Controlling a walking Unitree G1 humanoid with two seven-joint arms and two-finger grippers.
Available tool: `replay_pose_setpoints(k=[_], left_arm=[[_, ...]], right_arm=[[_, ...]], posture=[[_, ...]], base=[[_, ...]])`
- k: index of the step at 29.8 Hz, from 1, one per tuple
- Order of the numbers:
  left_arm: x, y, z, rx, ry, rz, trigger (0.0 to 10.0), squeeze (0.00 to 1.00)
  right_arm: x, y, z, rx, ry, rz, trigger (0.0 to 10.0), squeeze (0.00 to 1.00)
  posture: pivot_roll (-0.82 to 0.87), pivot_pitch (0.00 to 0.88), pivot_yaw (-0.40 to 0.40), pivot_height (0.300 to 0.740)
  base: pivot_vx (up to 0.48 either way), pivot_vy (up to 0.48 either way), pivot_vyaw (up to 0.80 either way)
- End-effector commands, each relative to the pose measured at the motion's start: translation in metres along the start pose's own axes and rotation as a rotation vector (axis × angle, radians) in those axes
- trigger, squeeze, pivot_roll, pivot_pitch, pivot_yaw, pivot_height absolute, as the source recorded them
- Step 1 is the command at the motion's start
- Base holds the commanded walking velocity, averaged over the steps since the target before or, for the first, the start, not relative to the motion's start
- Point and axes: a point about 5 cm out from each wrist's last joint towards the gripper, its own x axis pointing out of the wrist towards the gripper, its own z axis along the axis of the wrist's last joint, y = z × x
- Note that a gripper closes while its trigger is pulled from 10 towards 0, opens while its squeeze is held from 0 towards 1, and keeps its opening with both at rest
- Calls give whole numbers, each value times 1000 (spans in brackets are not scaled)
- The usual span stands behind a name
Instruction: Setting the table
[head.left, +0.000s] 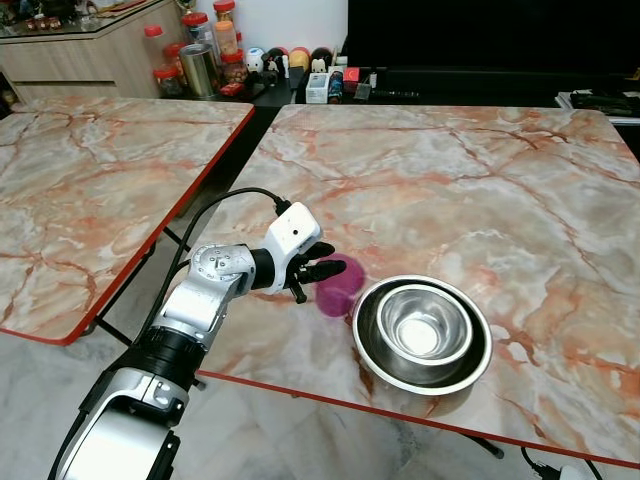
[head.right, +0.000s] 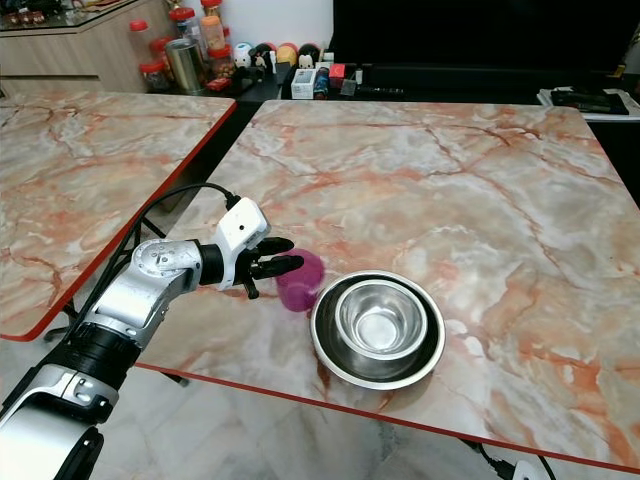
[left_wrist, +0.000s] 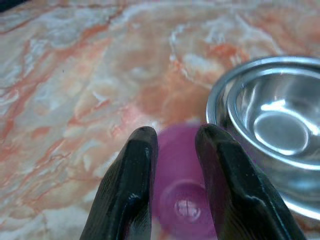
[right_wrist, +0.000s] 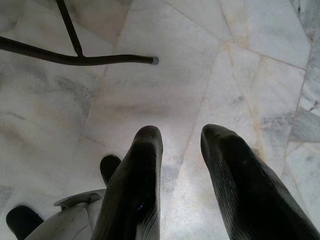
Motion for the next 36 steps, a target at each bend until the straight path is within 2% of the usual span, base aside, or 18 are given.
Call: replay_pose_setpoints(k=[1,4,5,7,9,12,14,16,19,21,24,27,28,30,32,36], left_arm=[[-4,3,3,-4,-20,21,10000,0],[-6,6,3,4,-24,54,10000,0],[-9,12,3,6,-38,124,10000,0],[-11,17,4,-1,-54,185,10000,0],[-19,28,5,6,-86,316,10000,0],[-53,60,-2,-48,-135,685,10000,0],[-92,76,-20,-106,-138,951,10000,0],[-118,80,-34,-111,-110,1090,10000,0],[-157,74,-64,-85,-26,1239,10000,0],[-171,67,-79,-85,12,1293,10000,0],[-184,56,-97,-93,53,1341,10000,0],[-187,53,-103,-94,57,1372,10000,0],[-196,39,-125,-95,144,1434,10000,0],[-208,27,-142,-104,206,1505,10000,0],[-221,15,-156,-130,247,1593,10000,0],[-229,6,-167,-134,295,1644,10000,0]], right_arm=[[0,0,-1,9,3,-6,10000,0],[0,0,-1,8,3,-6,10000,0],[0,0,-1,8,3,-6,10000,0],[0,0,-1,8,3,-6,10000,0],[0,0,-1,9,3,-7,10000,0],[0,0,-2,12,2,-8,10000,0],[0,0,-2,13,2,-9,10000,0],[-1,0,-2,12,1,-9,10000,0],[0,0,-2,11,-2,-8,10000,0],[0,-1,-1,11,-5,-8,10000,0],[0,-1,-1,12,-8,-8,10000,0],[0,-1,-1,12,-8,-7,10000,0],[0,-1,-1,12,-8,-7,10000,0],[-1,-1,-1,13,-8,-8,10000,0],[-1,-1,-2,14,-8,-9,10000,0],[-1,-1,-2,13,-8,-9,10000,0]], posture=[[20,79,63,740],[20,78,63,740],[21,77,61,740],[19,77,62,740],[17,77,62,740],[17,76,64,740],[20,76,61,740],[24,77,58,740],[29,79,53,740],[34,80,49,740],[34,80,49,740],[34,80,49,740],[32,79,48,740],[28,77,51,740],[28,75,50,740],[30,73,49,740]], base=[[0,0,0],[0,0,0],[0,0,0],[0,0,0],[0,0,0],[0,0,0],[0,0,0],[0,0,0],[0,0,0],[0,0,0],[0,0,0],[0,0,0],[0,0,0],[0,0,0],[0,0,0],[0,0,0]])
